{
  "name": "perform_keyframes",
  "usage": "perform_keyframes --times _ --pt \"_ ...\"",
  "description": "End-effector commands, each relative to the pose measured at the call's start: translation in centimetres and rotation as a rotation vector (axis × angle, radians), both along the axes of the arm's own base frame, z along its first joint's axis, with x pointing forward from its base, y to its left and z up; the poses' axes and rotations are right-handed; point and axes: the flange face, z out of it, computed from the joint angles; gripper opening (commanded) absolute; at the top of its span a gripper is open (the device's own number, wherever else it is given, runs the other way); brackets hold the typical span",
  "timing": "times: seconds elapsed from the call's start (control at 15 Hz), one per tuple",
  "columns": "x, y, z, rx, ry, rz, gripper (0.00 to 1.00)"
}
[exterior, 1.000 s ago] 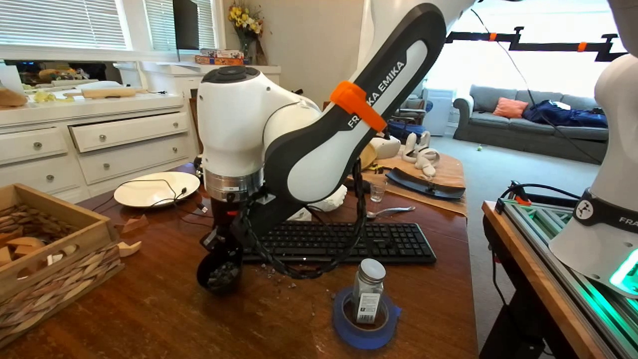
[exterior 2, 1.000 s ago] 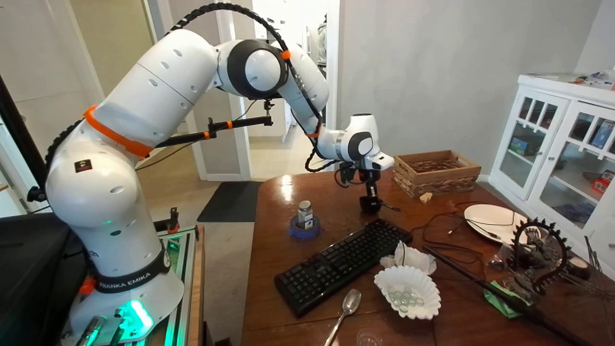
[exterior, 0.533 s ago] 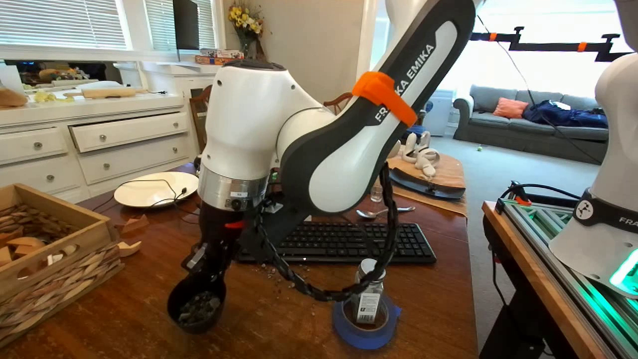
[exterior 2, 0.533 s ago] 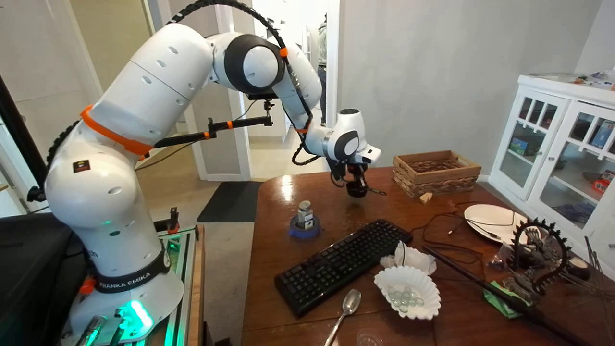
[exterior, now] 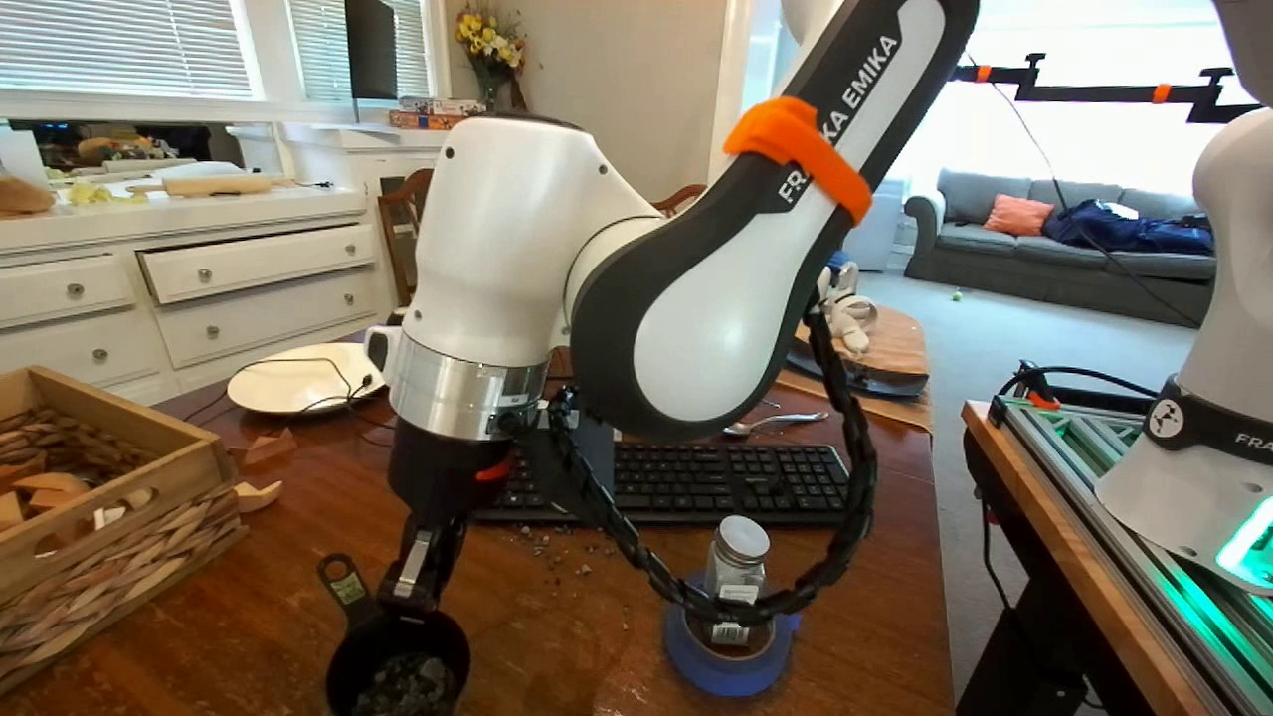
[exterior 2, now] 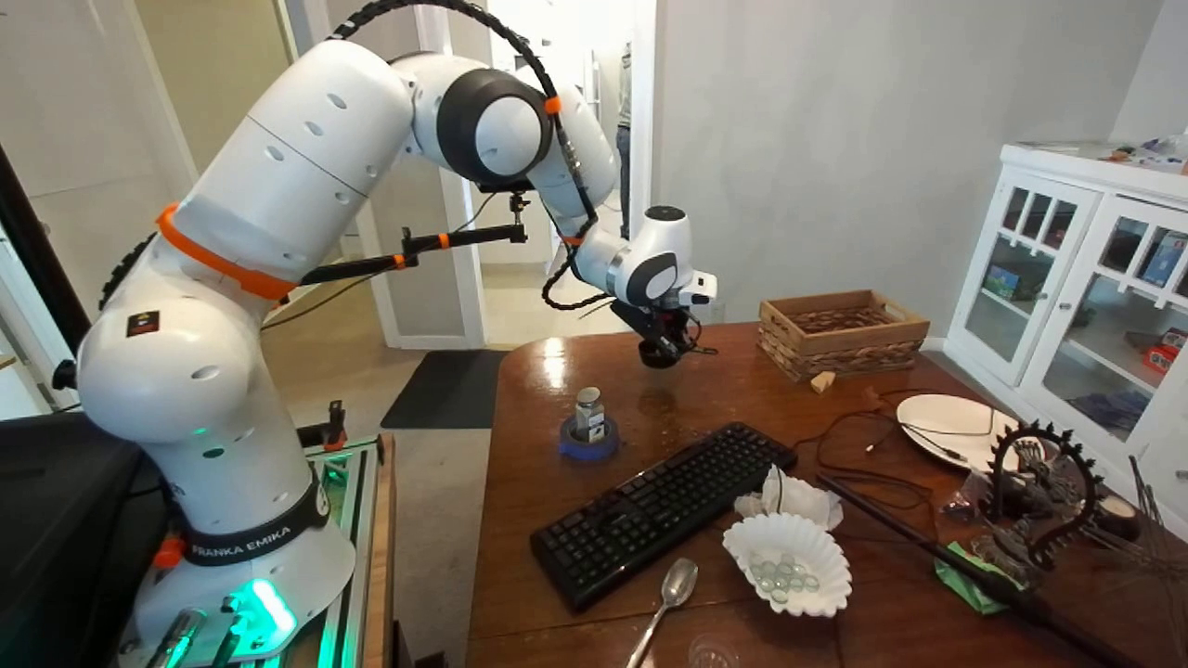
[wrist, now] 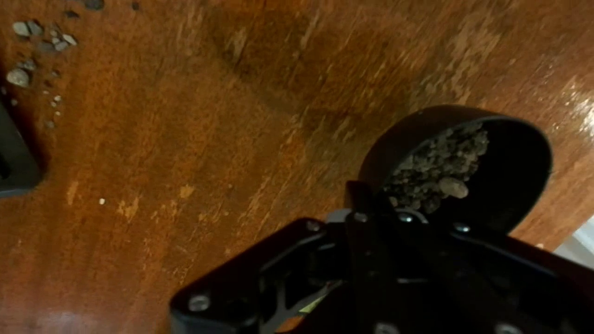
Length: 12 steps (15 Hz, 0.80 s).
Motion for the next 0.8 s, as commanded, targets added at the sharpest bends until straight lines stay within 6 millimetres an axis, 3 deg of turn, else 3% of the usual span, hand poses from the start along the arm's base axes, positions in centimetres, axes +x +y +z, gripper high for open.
perform_keyframes --times 0.0,0.73 --pt "-1.4 -0.1 -0.6 -0.024 -0.024 0.114 0.01" --pt "-6.3 3.2 -3.3 -0.073 -0.099 0.302 0.01"
